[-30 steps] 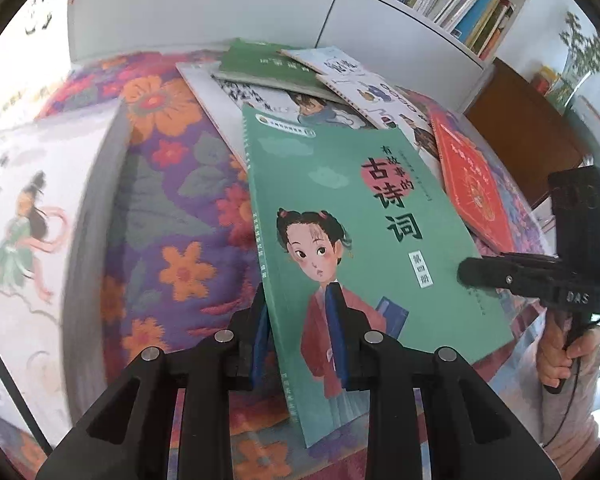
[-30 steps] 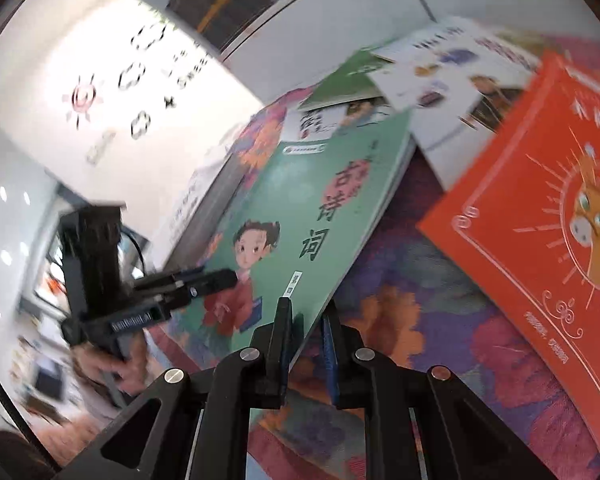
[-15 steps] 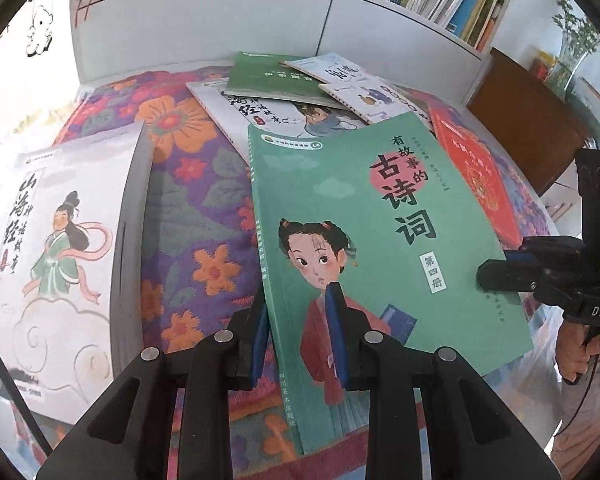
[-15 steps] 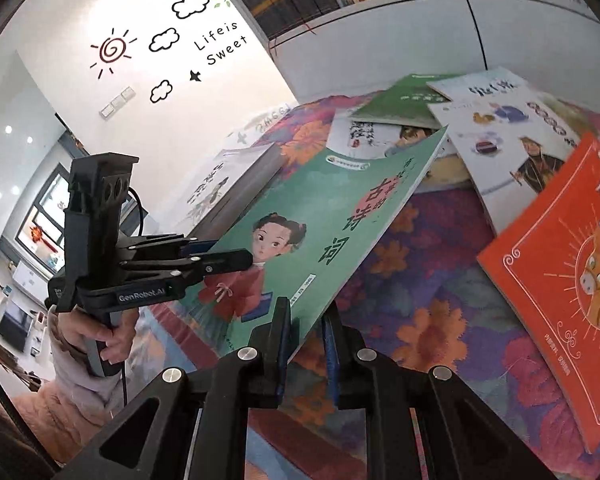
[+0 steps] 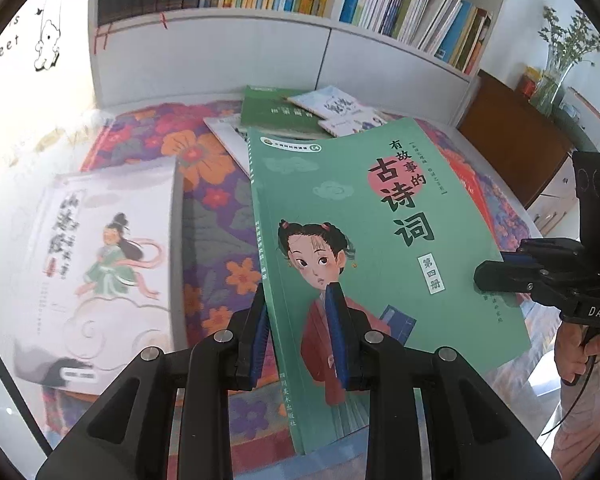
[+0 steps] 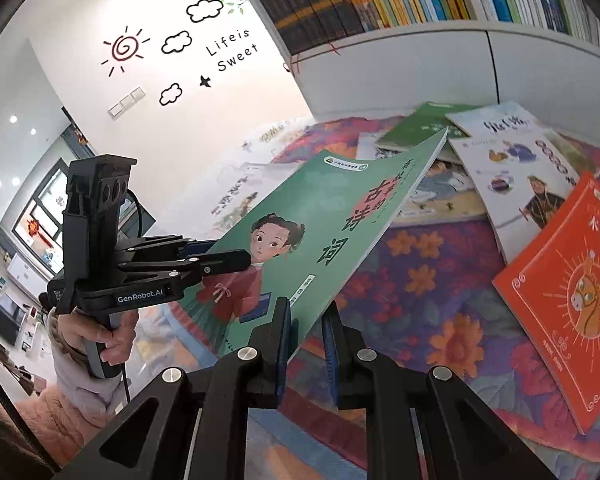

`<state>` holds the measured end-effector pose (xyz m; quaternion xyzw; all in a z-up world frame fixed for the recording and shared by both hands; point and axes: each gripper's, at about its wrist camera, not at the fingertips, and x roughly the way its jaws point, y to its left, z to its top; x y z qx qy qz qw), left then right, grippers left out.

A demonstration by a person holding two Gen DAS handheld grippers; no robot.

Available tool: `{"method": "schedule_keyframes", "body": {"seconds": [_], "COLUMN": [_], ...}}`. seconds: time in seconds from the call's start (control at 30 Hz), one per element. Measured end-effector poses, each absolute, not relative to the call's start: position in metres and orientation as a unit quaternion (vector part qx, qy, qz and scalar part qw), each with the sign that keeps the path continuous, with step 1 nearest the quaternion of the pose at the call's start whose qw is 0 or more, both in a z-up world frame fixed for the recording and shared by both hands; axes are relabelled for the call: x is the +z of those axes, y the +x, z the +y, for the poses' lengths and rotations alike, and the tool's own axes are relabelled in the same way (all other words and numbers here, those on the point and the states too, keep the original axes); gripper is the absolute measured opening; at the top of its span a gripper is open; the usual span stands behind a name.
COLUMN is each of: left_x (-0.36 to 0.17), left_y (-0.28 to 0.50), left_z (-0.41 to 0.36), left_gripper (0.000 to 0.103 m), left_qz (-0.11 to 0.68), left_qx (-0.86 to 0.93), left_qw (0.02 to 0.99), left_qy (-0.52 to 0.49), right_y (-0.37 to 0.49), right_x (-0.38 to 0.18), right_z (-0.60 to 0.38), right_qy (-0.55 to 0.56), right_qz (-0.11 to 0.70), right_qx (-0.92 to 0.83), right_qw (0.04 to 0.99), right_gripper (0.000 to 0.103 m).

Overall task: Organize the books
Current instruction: 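Carry the green book to the bed edge and lay it on the stack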

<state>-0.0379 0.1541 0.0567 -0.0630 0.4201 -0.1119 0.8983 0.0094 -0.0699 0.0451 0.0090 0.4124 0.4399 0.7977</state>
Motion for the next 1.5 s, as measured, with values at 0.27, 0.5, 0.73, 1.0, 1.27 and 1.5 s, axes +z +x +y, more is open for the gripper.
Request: {"method": "schedule_keyframes", "body": {"seconds": [0.27, 0.5, 0.73, 1.0, 1.27, 1.5], "left_x": [0.084, 0.101, 0.1, 0.079, 0.044, 0.022], "left_y": [-0.045, -0.05, -0.051, -0.053, -0.04, -0.031], "left_z": [0.186, 0.229, 0.293, 0.343, 0.37, 0.365], "left_gripper": [0.024, 0.024, 0.024, 0.024, 0.024, 0.024], "left_qz": [0.402, 0.38, 0.351, 0.331, 0.355, 0.386], "left_qx": [-0.098, -0.074, -0.058, -0.071, -0.065, -0.055], "left_qw": [0.909, 0.921, 0.929, 0.931, 0.916, 0.907], "left_qy": [-0.055, -0.053, -0.099, -0.134, -0.174, -0.159], "right_y": [0.006, 0.008, 0.014, 0.024, 0.031, 0.047], "right_x": [0.072, 0.081, 0.089, 0.081, 0.051, 0.029], "right_z": [-0.04, 0.004, 0.061, 0.119, 0.148, 0.147], "right_qy": [0.001, -0.005, -0.019, -0.03, -0.024, 0.008], "right_qz": [0.391, 0.383, 0.372, 0.38, 0.393, 0.422], "right_qx": [0.456, 0.474, 0.488, 0.502, 0.501, 0.499], "right_qw": [0.8, 0.793, 0.79, 0.776, 0.771, 0.757], "right_gripper": [0.015, 0.015, 0.015, 0.015, 0.015, 0.015]}}
